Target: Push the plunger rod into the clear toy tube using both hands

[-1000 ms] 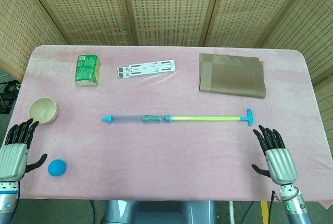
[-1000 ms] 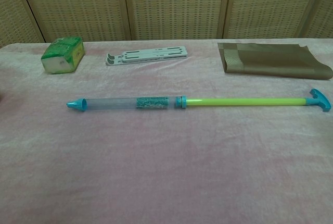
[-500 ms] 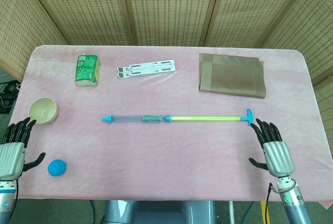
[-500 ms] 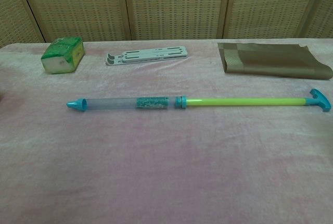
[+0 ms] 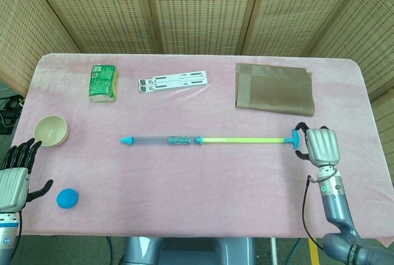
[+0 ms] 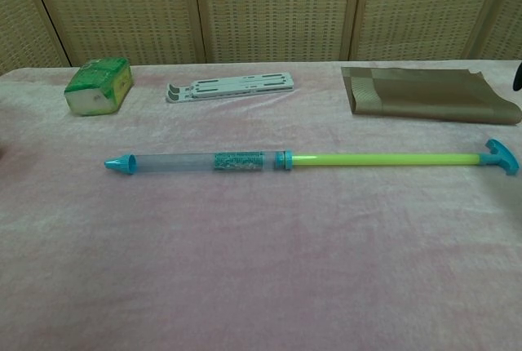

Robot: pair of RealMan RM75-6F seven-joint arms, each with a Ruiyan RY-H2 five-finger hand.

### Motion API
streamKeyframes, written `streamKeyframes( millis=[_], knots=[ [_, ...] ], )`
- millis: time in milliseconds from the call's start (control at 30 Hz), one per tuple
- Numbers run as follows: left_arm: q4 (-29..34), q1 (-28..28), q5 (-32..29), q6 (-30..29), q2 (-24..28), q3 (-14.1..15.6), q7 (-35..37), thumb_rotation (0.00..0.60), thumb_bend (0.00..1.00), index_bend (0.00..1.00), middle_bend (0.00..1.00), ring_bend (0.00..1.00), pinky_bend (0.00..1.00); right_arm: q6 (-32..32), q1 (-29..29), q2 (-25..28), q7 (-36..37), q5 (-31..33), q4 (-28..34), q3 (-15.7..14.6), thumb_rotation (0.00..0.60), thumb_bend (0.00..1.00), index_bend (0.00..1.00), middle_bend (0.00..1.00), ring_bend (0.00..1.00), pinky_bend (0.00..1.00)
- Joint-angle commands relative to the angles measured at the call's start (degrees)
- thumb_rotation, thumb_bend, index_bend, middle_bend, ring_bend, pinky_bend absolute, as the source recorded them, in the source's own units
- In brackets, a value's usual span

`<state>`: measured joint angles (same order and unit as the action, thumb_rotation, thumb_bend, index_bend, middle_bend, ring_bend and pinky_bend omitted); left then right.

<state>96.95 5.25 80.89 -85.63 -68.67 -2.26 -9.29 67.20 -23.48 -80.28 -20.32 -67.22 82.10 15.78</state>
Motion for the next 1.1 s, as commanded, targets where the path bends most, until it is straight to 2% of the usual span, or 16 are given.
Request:
streamKeyframes(
  millis=[33, 167, 367, 700, 1100],
  knots=[
    [-0.03, -0.01, -0.13, 0.12, -0.03, -0.11, -0.04, 0.600, 0.25, 0.00, 0.00, 0.00, 0.00, -3.25, -2.81, -2.51, -2.83, 4.19, -3.86, 1.59, 0.600, 0.35, 0.46, 0.95, 0.94, 0.56],
    [-0.14, 0.03, -0.43, 0.46, -0.10, -0.24, -0.10, 0.600, 0.25, 0.00, 0.00, 0.00, 0.00, -5.56, -4.08, -3.89, -3.18, 7.17, -6.26, 1.97, 0.600, 0.41, 0.47, 0.96, 0.95, 0.56],
    [-0.45, 0.26, -0.87, 1.24, -0.33, -0.42, -0.23, 0.600, 0.25, 0.00, 0.00, 0.00, 0.00, -8.38, -5.76, -6.22, -4.55, 10.59, -10.88, 1.43, 0.600, 0.43, 0.47, 0.96, 0.95, 0.56],
    [-0.78, 0.35, -1.29, 1.69, -0.64, -0.66, -0.59, 0.600, 0.25, 0.00, 0.00, 0.00, 0.00, -10.82, -7.17, -9.42, -4.06, 11.70, -15.97, -0.15, 0.600, 0.43, 0.48, 0.96, 0.95, 0.56],
    [-1.39, 0.58, -2.06, 2.54, -1.06, -0.98, -1.01, 0.600, 0.25, 0.00, 0.00, 0.00, 0.00, -13.54, -9.96, -13.90, -3.26, 12.94, -23.18, -0.20, 0.600, 0.46, 0.52, 0.96, 0.95, 0.56]
  ],
)
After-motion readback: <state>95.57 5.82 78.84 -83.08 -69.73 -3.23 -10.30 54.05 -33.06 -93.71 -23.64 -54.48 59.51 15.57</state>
